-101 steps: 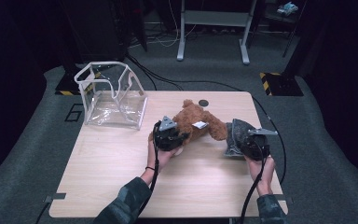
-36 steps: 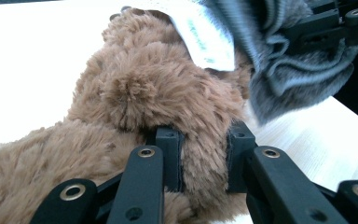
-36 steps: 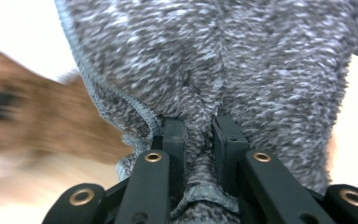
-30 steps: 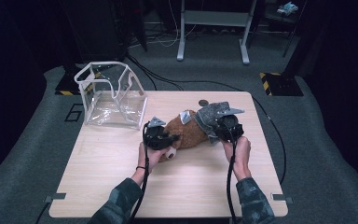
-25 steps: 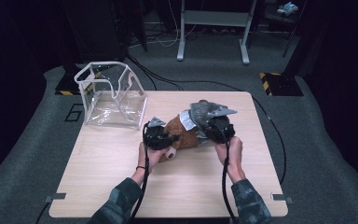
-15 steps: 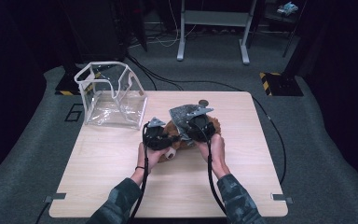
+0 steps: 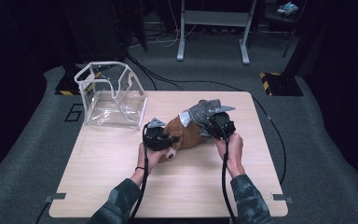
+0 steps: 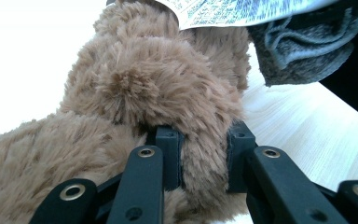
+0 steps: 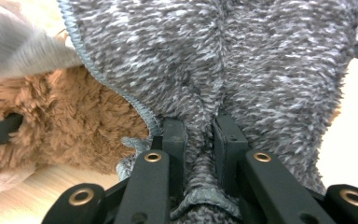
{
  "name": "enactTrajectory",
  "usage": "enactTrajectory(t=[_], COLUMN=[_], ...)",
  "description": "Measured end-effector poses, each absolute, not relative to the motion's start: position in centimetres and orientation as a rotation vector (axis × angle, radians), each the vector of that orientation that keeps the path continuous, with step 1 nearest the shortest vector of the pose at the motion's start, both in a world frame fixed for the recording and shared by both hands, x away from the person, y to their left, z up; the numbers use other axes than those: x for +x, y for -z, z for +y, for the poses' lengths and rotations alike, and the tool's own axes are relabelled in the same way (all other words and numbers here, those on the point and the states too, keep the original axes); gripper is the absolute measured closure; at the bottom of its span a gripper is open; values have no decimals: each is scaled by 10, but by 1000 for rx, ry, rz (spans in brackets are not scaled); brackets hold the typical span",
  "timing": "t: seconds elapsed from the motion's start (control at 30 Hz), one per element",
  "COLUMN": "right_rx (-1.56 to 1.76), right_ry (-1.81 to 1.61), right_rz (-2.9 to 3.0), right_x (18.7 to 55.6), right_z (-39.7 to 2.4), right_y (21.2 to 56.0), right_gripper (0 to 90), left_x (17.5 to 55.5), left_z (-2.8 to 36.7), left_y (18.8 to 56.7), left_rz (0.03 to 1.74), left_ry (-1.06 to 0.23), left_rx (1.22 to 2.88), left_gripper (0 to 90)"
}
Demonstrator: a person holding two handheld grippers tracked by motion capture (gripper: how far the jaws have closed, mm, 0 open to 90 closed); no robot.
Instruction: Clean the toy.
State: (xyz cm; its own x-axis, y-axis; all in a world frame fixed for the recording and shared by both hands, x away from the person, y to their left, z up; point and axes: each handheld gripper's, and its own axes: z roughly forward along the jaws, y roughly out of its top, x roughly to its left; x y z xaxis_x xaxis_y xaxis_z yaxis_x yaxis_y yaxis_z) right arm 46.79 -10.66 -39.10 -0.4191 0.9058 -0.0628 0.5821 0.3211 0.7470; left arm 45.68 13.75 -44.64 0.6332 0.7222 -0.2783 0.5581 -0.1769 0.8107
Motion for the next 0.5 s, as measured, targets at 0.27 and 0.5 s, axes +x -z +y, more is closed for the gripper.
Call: enactTrajectory(t=[0.27, 0.5], right_rx=[1122, 1155], right_ry=[-1004, -940], right_rz=[2305, 2298], right_x=[452, 462], right_z=[-45, -48], right_y=[391, 399], right_gripper=[777, 779], left_x=[459, 460], left_z=[137, 141], left_y=[447, 448], left_rz=[1025, 1034], left_ry=[-203, -189], left_rx=[1853, 1845], left_gripper=[729, 730])
